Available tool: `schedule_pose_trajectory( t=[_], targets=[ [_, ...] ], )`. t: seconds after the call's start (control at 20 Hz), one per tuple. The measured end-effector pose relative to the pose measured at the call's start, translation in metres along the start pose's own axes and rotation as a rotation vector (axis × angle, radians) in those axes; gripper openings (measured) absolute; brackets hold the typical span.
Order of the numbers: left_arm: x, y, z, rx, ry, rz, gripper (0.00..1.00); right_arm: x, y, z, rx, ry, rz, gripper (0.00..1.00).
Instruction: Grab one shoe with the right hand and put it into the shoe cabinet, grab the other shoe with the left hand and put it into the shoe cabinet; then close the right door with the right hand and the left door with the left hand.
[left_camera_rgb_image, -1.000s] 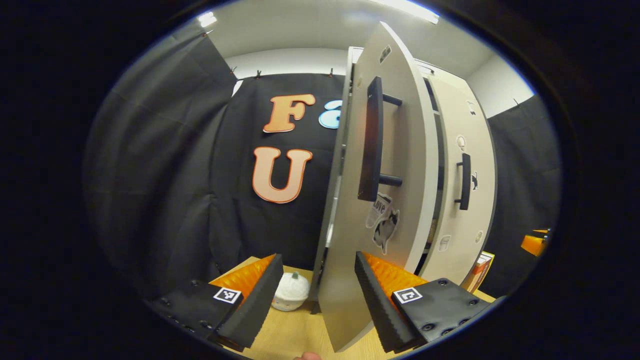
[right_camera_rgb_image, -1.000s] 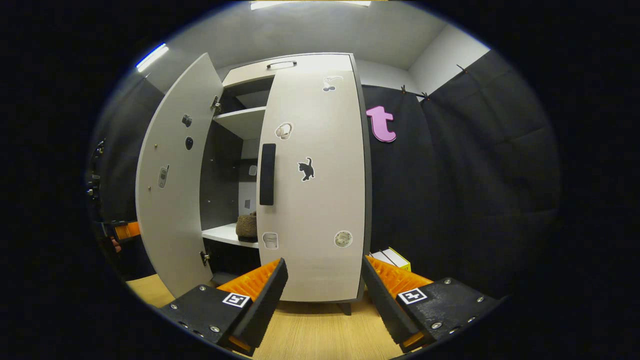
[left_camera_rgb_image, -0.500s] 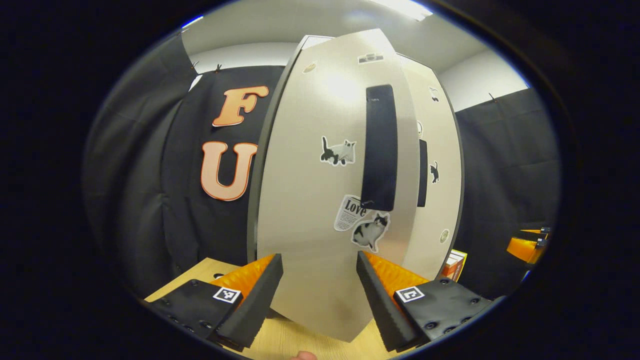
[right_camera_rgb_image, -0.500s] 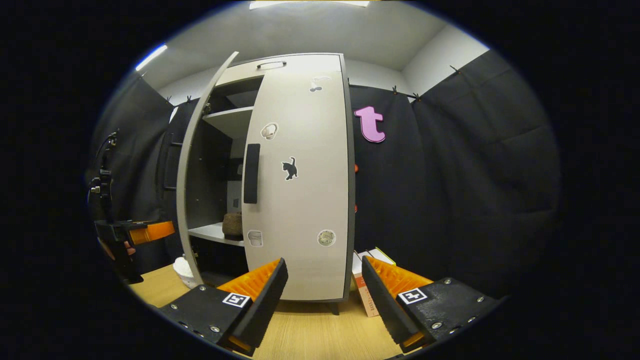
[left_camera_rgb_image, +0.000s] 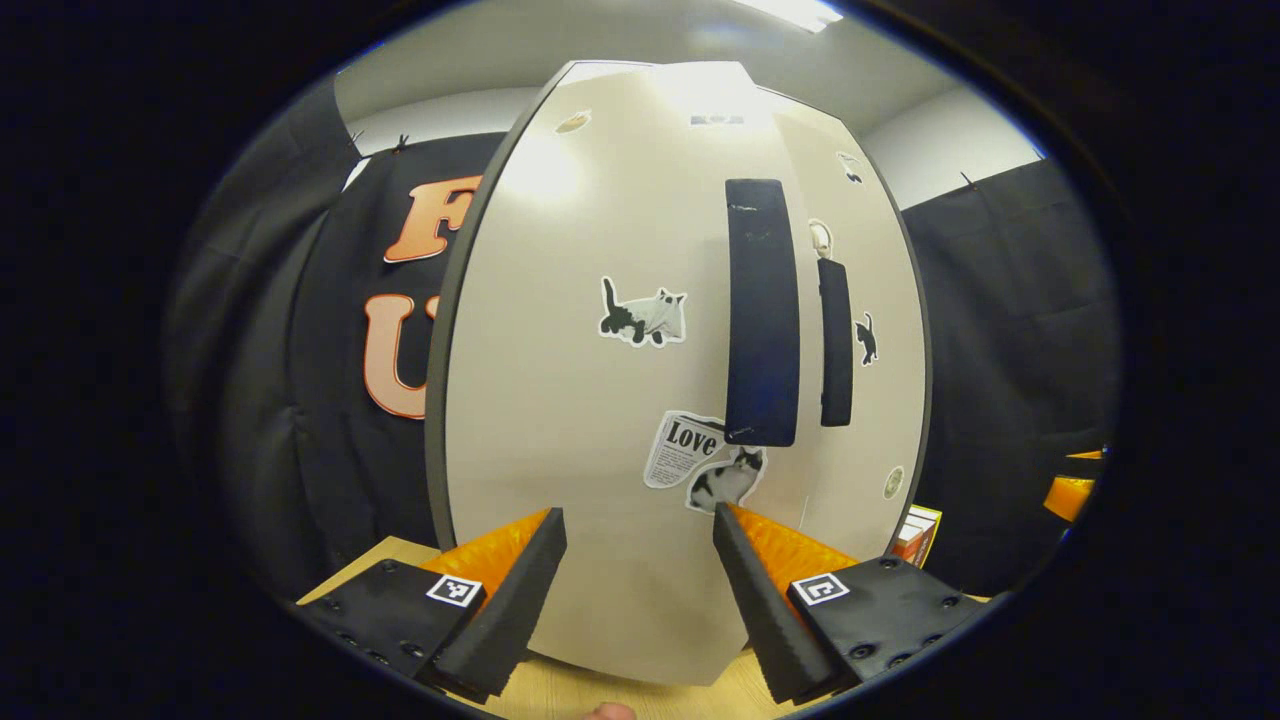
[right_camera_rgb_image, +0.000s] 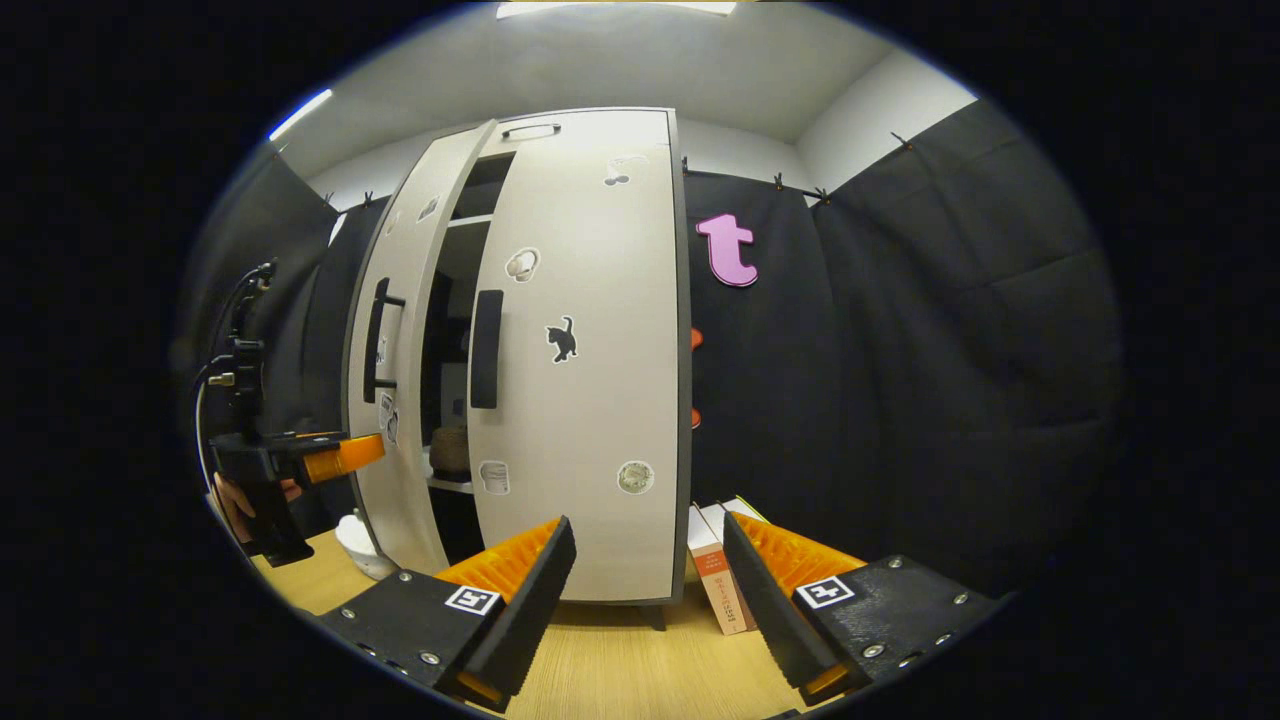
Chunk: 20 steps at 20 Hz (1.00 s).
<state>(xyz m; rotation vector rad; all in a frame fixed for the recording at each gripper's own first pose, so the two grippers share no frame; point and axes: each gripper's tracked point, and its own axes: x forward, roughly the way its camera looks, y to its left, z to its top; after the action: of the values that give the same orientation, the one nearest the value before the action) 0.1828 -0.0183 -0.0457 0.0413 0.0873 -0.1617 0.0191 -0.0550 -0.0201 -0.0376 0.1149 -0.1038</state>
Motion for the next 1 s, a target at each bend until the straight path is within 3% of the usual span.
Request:
schedule_pose_trajectory(
  t=[0.35, 0.45, 0.5, 0.7, 1.0],
  targets=[
    [0.03, -0.002, -0.004, 0.016, -0.003, 0.008, 0.94, 0.001, -0.014, 0.003, -0.004, 0.002, -0.038, 0.92],
    [0.04, -0.006, -0.007, 0.024, 0.0, 0.011, 0.94, 0.002, -0.017, 0.006, 0.001, -0.004, -0.043, 0.92],
    [0.045, -0.009, -0.009, 0.026, 0.007, 0.007, 0.99, 0.002, -0.018, 0.007, 0.002, -0.006, -0.046, 0.92],
    [0.055, -0.013, -0.015, 0.022, 0.013, 0.015, 0.96, 0.005, -0.021, 0.007, 0.003, -0.007, -0.052, 0.92],
    [0.029, -0.011, 0.0, 0.011, -0.01, 0.017, 0.97, 0.009, -0.013, 0.006, 0.015, -0.004, -0.026, 0.92]
  ],
)
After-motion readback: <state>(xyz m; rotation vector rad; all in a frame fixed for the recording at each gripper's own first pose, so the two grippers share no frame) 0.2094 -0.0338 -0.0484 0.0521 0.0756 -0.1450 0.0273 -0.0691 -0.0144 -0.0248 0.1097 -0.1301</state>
